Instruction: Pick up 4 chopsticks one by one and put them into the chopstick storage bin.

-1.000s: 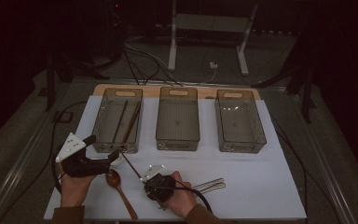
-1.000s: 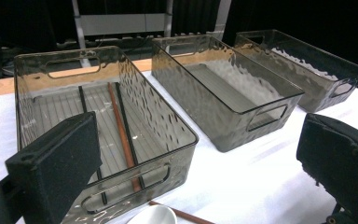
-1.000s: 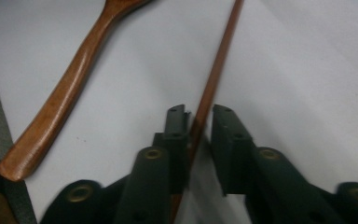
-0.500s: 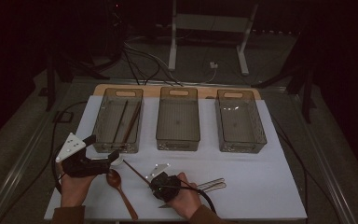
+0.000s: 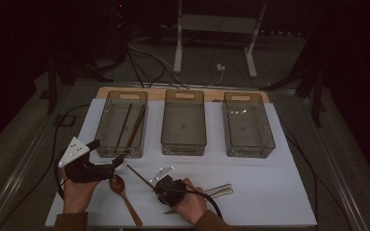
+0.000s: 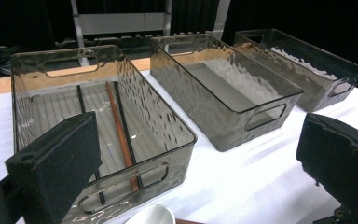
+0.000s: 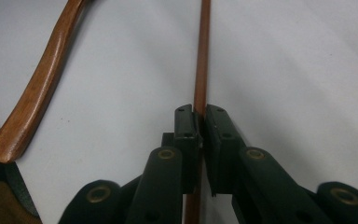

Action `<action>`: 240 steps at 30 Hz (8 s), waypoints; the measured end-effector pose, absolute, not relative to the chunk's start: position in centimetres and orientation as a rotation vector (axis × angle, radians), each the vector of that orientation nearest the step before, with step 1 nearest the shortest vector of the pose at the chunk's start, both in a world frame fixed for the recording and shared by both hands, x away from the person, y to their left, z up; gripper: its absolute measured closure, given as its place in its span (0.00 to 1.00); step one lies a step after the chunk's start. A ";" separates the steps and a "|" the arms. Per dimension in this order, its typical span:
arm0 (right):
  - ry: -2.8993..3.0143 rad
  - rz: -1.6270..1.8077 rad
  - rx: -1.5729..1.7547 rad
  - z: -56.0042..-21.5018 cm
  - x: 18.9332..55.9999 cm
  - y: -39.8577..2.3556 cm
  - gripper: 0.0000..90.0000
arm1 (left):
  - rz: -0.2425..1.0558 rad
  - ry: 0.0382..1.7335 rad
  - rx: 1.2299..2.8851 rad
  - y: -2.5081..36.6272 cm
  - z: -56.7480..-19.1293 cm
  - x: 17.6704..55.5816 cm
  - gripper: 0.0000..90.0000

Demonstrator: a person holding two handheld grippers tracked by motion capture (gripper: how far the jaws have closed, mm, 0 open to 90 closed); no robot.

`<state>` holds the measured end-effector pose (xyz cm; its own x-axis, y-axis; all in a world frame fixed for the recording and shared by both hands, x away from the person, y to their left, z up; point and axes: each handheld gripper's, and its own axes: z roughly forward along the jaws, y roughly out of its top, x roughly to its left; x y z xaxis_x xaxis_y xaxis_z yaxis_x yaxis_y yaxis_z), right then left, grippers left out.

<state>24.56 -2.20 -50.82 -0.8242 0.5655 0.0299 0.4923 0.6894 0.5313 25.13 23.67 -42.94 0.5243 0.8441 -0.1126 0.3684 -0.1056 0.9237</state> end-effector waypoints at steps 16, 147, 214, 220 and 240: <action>2.675 0.919 0.854 -50.1 24.0 -3.2 0.95 | 0.552 1.035 1.691 23.7 -43.0 25.1 0.01; 2.257 1.445 0.939 -45.3 27.4 -15.0 0.00 | 0.197 1.084 1.676 22.1 -40.9 29.6 0.96; 2.157 1.390 1.094 -46.4 26.7 -21.6 0.00 | 0.263 1.251 1.639 24.4 -40.7 38.1 0.95; 2.159 1.394 1.091 -46.5 26.7 -21.5 0.00 | 0.273 1.280 1.611 24.1 -41.2 39.4 0.95; 2.158 1.400 1.095 -46.5 26.6 -21.6 0.00 | 0.421 1.393 1.511 24.5 -41.6 40.4 0.19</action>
<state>26.58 -21.61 -46.47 -0.6430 0.7566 0.1187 0.4170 0.2158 0.8829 40.35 24.47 -41.59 0.2768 0.8924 -0.3564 0.5453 0.1595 0.8229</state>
